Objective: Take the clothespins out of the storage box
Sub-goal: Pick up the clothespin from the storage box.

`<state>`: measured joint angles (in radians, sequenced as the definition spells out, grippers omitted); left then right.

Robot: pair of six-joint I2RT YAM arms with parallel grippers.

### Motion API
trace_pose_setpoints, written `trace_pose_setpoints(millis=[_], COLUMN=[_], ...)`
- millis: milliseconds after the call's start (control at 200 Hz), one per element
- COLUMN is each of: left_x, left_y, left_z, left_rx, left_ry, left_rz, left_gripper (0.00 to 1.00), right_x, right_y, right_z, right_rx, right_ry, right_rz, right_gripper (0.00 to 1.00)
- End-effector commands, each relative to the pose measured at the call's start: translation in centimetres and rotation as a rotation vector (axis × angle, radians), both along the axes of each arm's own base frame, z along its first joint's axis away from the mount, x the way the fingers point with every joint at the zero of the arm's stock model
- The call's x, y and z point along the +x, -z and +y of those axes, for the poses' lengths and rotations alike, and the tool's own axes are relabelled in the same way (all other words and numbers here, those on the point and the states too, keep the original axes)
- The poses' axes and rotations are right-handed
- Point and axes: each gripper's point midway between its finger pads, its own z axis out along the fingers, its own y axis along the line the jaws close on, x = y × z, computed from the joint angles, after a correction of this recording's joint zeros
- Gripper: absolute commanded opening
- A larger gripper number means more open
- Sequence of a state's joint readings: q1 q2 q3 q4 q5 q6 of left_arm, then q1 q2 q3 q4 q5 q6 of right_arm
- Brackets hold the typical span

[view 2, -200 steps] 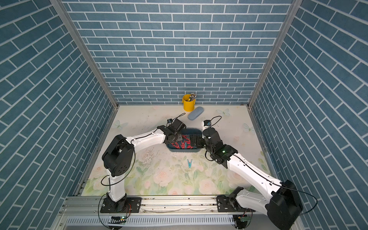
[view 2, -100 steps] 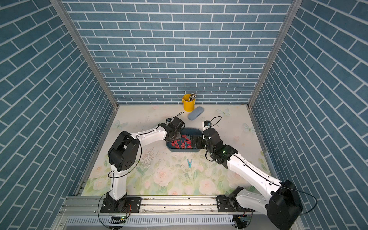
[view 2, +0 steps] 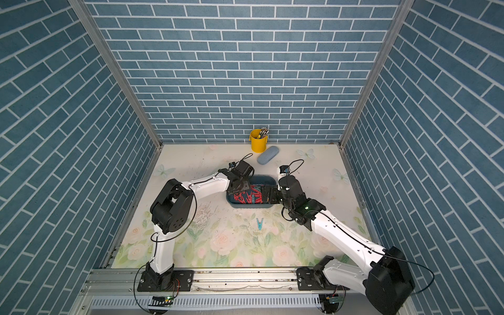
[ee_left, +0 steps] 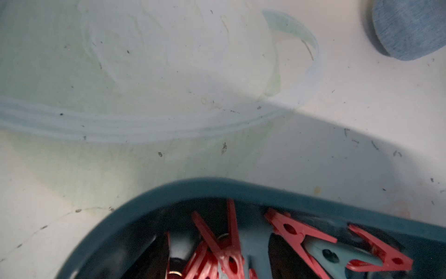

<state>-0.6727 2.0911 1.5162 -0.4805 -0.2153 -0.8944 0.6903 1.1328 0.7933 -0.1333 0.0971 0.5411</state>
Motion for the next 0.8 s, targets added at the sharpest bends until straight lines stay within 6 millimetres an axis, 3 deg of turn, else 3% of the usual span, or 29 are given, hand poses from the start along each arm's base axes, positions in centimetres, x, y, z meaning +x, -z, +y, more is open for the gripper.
trace_pose_setpoints(millis=[0, 145, 320, 390, 485, 795], left_x=[-0.3, -0.3, 0.0, 0.1, 0.2, 0.2], left_y=[-0.7, -0.2, -0.3, -0.2, 0.1, 1.2], left_z=[0.2, 0.5, 0.6, 0.6, 0.8, 1.8], left_rx=[0.001, 0.02, 0.035, 0.042, 0.052, 0.069], left_ry=[0.0, -0.003, -0.001, -0.002, -0.01, -0.032], left_rz=[-0.001, 0.007, 0.0, 0.0, 0.008, 0.025], left_gripper=[0.59, 0.4, 0.39, 0.31, 0.27, 0.27], right_x=[0.3, 0.4, 0.4, 0.4, 0.5, 0.6], right_y=[0.1, 0.2, 0.5, 0.5, 0.5, 0.7], right_z=[0.1, 0.2, 0.3, 0.3, 0.3, 0.3], right_rx=[-0.011, -0.012, -0.014, -0.014, -0.014, -0.016], right_ry=[-0.019, -0.025, -0.028, -0.028, -0.03, -0.033], right_rz=[-0.022, -0.018, -0.012, -0.012, -0.013, -0.007], right_gripper=[0.99, 0.99, 0.99, 0.99, 1.0, 0.99])
